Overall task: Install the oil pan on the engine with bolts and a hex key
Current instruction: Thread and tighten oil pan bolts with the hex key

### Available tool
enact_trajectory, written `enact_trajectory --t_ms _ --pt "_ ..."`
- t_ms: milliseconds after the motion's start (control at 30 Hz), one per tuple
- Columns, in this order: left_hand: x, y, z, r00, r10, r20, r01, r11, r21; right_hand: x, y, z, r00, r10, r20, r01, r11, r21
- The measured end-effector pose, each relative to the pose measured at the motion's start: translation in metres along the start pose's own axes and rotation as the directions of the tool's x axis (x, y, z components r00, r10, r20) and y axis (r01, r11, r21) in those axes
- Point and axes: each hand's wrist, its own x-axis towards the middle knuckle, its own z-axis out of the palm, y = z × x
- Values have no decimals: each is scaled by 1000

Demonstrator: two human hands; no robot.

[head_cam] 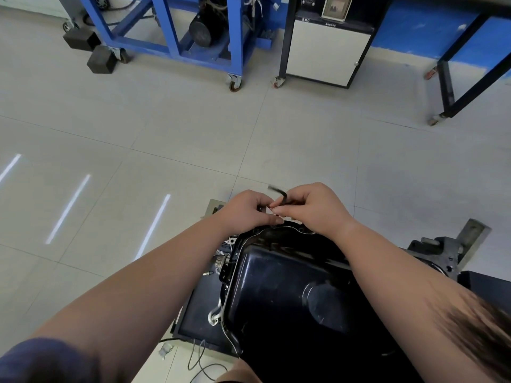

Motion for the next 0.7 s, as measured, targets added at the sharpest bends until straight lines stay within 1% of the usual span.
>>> enact_trajectory --t_ms 67,133,233,300,367,433,500,567,633,700 --pt "0 -2 0 999 -5 -33 5 1000 5 1 -1 2 1000 -14 -26 13 999 -29" --pt "1 -3 1 999 9 -47 -9 1000 15 1 -2 3 999 -37 -6 37 998 -51" --pt "1 -1 0 999 13 -36 -14 1000 -10 0 -3 -1 998 -17 65 15 999 31" --pt "1 -1 -4 1000 4 -24 -6 999 -42 -1 -2 -2 996 -14 91 9 999 51" --pt "1 0 -7 1000 -1 -4 1 1000 -28 0 -1 -1 996 -22 81 19 999 40" --pt "1 0 -7 1000 0 8 0 1000 7 2 -1 0 999 -20 42 20 1000 -5" --pt "2 -2 -6 1000 -7 -6 7 999 33 3 -1 2 1000 -22 4 22 999 -38" --pt "2 -4 -4 1000 -7 -14 8 1000 24 4 0 3 999 -30 -25 29 998 -60" --pt "2 -4 -2 1000 0 -15 0 1000 -9 3 0 3 999 -31 -11 31 998 -51" --pt "2 -4 -3 1000 16 -17 -17 999 -33 3 0 3 999 -33 36 33 999 -5"
